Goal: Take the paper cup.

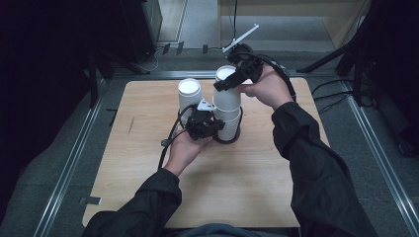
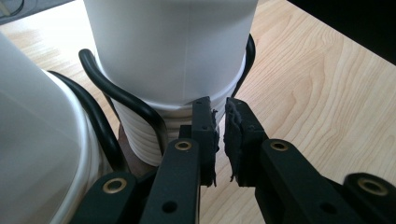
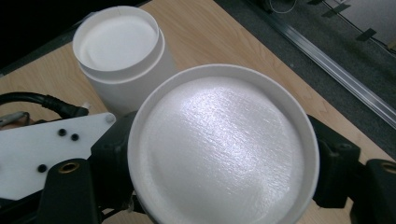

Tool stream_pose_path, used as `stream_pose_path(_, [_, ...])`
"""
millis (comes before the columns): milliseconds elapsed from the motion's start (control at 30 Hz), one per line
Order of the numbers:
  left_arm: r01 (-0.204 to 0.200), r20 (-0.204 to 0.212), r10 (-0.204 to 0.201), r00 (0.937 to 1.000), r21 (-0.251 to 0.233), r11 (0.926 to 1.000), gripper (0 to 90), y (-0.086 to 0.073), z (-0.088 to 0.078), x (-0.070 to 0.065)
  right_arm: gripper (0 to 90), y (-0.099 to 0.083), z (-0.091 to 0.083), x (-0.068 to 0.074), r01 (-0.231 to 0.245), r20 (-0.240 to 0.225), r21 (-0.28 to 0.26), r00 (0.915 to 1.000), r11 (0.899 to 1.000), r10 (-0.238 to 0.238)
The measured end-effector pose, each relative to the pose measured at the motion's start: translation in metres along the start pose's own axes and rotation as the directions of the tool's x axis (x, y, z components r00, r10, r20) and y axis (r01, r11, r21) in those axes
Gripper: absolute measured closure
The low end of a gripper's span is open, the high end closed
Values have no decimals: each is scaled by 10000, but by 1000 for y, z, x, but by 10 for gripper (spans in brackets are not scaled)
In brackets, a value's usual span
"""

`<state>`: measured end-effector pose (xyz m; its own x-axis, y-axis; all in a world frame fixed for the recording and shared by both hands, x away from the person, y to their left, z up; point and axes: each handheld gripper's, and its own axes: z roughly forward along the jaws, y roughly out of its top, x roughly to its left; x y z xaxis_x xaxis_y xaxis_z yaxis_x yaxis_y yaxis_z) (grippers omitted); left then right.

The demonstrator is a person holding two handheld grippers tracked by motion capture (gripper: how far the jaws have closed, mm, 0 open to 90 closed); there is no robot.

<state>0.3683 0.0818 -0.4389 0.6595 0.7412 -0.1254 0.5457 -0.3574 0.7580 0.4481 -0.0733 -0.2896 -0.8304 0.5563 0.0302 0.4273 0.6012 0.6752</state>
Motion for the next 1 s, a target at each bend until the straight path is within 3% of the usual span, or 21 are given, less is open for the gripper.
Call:
stream_pose_path(433, [-25,57,24,10000,32,10000,786,0,0,0,251,18,-29,3,-94,20,-4,10000,10000,94])
stream_pose_path(600, [62,115,-62,9999,44,10000,779,-1,-1,0,251,26,-45,9,199,201,19,9996,9998,-199])
stream_pose_path(1000, [70,372,-70,9993,-18,10000,715,-1,-4,0,252,12,-81,14,351,26,-67,9994,9994,-351])
